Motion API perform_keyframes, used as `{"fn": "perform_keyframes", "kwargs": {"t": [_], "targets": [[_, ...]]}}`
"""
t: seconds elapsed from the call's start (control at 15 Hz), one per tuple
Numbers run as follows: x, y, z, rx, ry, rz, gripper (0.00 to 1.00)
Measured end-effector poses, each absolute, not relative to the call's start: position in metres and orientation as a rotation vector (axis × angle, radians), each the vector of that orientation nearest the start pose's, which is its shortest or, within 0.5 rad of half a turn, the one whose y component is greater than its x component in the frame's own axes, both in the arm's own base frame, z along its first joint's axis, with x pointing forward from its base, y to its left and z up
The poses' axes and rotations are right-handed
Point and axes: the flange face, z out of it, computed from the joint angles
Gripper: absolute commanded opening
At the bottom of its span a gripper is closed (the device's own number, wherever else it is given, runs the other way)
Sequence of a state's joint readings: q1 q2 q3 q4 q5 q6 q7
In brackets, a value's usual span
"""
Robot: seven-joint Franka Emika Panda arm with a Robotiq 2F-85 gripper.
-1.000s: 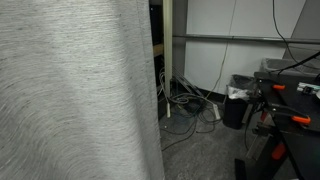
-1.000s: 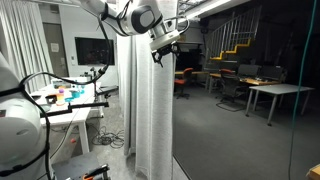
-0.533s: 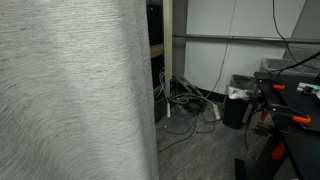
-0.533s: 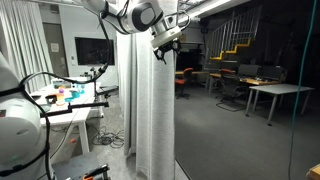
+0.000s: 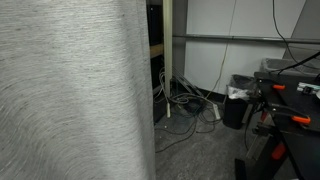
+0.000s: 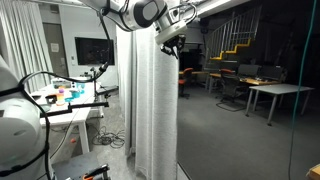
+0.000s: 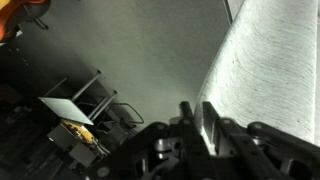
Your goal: Draw the curtain closed
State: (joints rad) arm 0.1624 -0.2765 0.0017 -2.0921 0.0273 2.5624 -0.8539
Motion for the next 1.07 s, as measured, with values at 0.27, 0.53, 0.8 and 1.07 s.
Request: {"fn": "perform_keyframes", "kwargs": {"t": [0.27, 0.53, 0.8, 1.07], "targets": [[0.503, 0.069, 0.638, -2.863, -1.458, -1.200, 0.01], [0.486, 0.048, 0.642, -2.986, -1.347, -1.212, 0.01], [0.461, 0.009, 0.656, -3.167, -1.142, -1.236, 0.01], [0.411, -0.059, 0.687, -3.267, -0.867, -1.221, 0.01]]}}
